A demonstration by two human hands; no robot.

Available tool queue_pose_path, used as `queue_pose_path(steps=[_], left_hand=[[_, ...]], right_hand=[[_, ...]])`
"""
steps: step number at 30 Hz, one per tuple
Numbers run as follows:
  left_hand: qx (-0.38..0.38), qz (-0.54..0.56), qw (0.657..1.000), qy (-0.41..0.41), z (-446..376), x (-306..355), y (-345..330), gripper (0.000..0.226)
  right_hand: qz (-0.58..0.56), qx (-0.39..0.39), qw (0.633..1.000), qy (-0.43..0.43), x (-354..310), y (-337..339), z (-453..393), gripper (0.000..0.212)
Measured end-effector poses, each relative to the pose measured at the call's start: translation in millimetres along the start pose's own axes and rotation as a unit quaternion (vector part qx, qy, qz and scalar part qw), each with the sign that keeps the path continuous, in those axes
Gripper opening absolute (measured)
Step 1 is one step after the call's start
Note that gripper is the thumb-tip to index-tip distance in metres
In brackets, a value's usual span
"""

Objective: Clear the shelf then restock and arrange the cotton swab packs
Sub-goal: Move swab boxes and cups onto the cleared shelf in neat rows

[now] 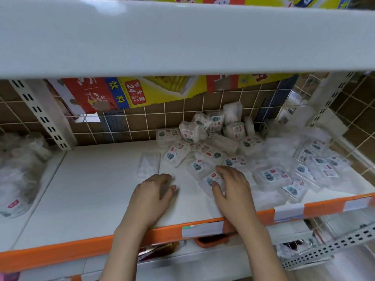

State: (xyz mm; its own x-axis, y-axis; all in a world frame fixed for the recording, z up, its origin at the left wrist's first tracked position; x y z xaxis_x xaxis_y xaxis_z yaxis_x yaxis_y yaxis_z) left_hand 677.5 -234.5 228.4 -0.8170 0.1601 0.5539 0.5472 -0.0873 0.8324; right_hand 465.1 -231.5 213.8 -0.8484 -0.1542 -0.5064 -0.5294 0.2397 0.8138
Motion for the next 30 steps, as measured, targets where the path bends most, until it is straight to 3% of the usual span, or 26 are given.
queue_pose_path(steps=[11, 16, 19, 23, 30], left_hand=[[0.073, 0.011, 0.996, 0.047, -41, 71, -39, 0.045], [0.084, -0.009, 0.996, 0.003, -74, 132, -66, 0.067], [0.071, -0.017, 0.997, -0.001, -85, 158, -83, 0.063], [0.072, -0.03, 0.997, 0.0, -91, 176, -97, 0.065], [0.09, -0.038, 0.994, 0.038, -83, 178, -98, 0.06]], right_hand=[[0.015, 0.013, 0.997, 0.078, 79, 49, -34, 0.046], [0.024, 0.032, 0.996, 0.079, 144, 86, -51, 0.044], [0.022, 0.032, 0.997, 0.067, 175, 99, -57, 0.045], [0.034, -0.015, 0.998, 0.05, 196, 110, -74, 0.042], [0.127, -0.099, 0.984, 0.077, 205, 118, -125, 0.058]])
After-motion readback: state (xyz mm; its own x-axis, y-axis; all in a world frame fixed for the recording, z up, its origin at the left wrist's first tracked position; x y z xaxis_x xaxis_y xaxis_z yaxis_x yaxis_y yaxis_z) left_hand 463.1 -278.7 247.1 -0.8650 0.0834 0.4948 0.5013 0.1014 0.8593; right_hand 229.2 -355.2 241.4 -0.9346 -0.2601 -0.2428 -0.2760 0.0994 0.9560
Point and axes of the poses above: each hand's wrist, its own z-axis away from the middle knuckle, its own y-axis out of the back of the hand, x = y × z, the point moved 1 cm from there along -z, towards the middle knuckle, and after that the axes turned 5 degrees about -x, right-handed, at the moved point
